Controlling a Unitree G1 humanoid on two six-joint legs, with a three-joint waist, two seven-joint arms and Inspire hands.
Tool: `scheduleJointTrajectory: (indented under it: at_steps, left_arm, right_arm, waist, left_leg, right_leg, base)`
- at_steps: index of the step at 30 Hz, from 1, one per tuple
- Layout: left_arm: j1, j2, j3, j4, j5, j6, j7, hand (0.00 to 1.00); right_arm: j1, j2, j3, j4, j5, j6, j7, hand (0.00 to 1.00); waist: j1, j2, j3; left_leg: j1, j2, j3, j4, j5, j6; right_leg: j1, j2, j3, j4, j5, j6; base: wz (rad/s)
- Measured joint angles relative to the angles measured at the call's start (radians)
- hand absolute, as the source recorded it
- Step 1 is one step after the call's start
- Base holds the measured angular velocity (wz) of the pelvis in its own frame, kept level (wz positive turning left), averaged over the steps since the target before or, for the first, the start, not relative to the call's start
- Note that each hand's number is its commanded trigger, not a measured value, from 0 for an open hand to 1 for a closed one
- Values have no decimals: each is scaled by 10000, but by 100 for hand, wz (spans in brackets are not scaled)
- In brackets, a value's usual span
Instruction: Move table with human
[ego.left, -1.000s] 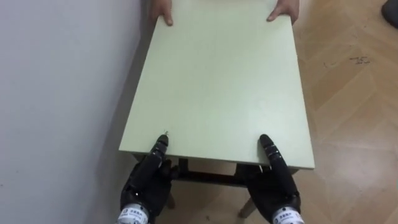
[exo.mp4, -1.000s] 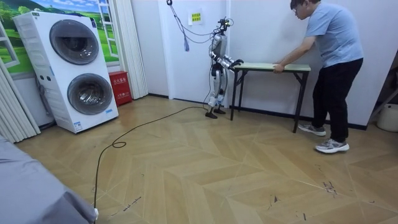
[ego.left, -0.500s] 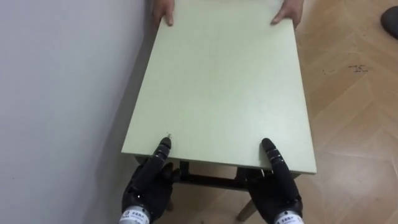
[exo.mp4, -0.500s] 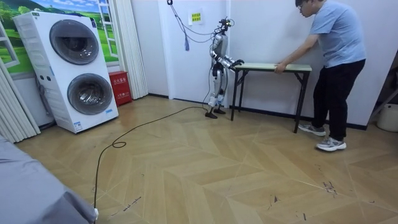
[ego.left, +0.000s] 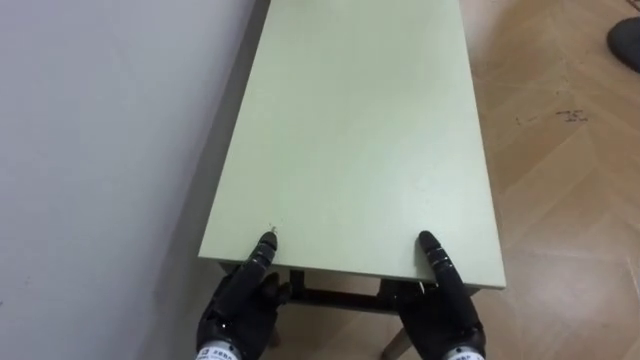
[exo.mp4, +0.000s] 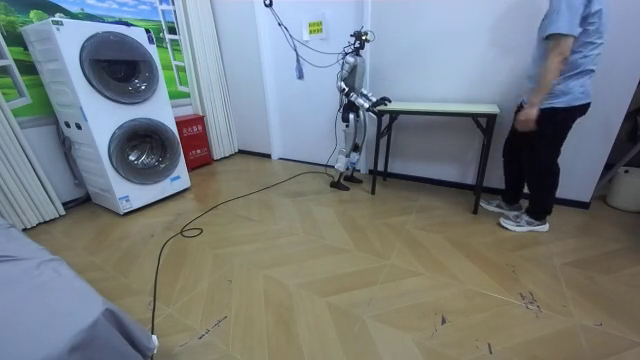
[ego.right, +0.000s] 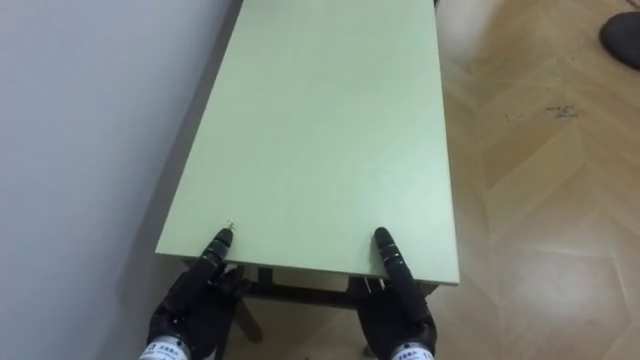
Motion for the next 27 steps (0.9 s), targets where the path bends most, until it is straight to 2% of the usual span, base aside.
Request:
scheduleJointTrajectory:
  at_steps: [1, 2, 3, 4, 5, 6, 7, 11, 14, 18, 20, 27]
  left_arm:
    - [2, 0, -1, 29, 0, -10, -17, 96]
    - [-1, 0, -1, 101, 0, -54, -63, 62]
    - [-2, -1, -4, 169, 1, -114, -111, 59]
    - [-2, -4, -5, 201, 1, -138, -140, 50]
    - [-5, -7, -5, 296, 1, -195, -239, 38]
    - [-8, -7, 3, 366, 0, -229, -328, 38]
    - [-16, -7, 4, 397, 0, -232, -363, 0]
    - [-108, 237, -31, 541, 959, -263, -592, 0]
    - [-150, 325, -33, 546, 1660, -279, -791, 0]
    - [-161, 325, -43, 823, 1819, -280, -1145, 0]
    - [-207, 311, -101, 952, 1819, -287, -1230, 0]
    - [-505, 321, -226, 1293, 1861, -310, -1490, 0]
  right_arm:
    - [-5, 12, 0, 41, 0, 0, 28, 100]
    - [-35, 45, 0, 170, 0, -1, 133, 52]
    - [-71, 76, 0, 272, -2, -2, 219, 40]
    - [-74, 84, 1, 281, -5, -2, 219, 3]
    - [-74, 93, 2, 296, -20, -1, 219, 0]
    - [-73, 94, 11, 298, -33, 3, 220, 0]
    - [-72, 93, 14, 298, -50, 5, 221, 0]
    - [-73, -237, 132, 375, -857, 18, 801, 0]
    - [-80, -450, 247, 369, -1243, 18, 1029, 0]
    - [-113, -513, 311, 367, -1572, 44, 1540, 0]
    - [-100, -503, 315, 436, -1562, 136, 1540, 0]
    - [-101, -471, 316, 466, -1563, 249, 1765, 0]
  waist:
    - [0, -7, -20]
    - [2, -16, -46]
    - [2, -20, -50]
    - [5, -19, -51]
    - [9, -11, -56]
    - [9, -8, -58]
    - [10, -4, -61]
    - [5, 73, -113]
    - [10, 127, -228]
    - [3, 70, -240]
    - [10, 18, -272]
    - [24, -103, -195]
  left_leg:
    - [15, 1, 5, -22, 0, 0]
    - [33, 2, 10, -47, 0, 0]
    - [58, 5, 26, -48, 0, 0]
    - [67, 6, 38, -50, 1, 0]
    - [74, 9, 56, -55, 1, 0]
    - [84, 10, 63, -69, 1, 0]
    - [87, 10, 63, -72, 1, 0]
    - [127, 31, 106, -93, 0, 0]
    - [194, 51, 181, -150, 1, 1]
    - [355, 68, 199, -216, 11, -8]
    - [379, 74, 199, -217, 12, -11]
    - [369, 77, 215, -205, 22, -20]
  right_leg:
    - [3, 0, -3, 1, 0, 0]
    - [7, 0, -4, 0, 0, 0]
    - [22, 0, 2, 2, 0, 0]
    - [26, 0, 4, 4, 0, 0]
    - [28, 0, 6, 4, 0, 0]
    - [28, -1, 6, 4, 0, 0]
    - [28, -1, 6, 3, 0, 0]
    - [31, 0, 19, 3, 0, 0]
    - [50, 2, 36, 7, 0, 0]
    - [191, 7, 25, 5, 0, 0]
    - [225, 13, 20, 5, 0, 0]
    - [217, 13, 22, 5, 0, 0]
  base:
    - [0]
    - [0]
    - [-3]
    - [-4]
    - [-4]
    - [-3]
    - [0]
    - [-7]
    - [-10]
    - [-3]
    - [0]
    - [0]
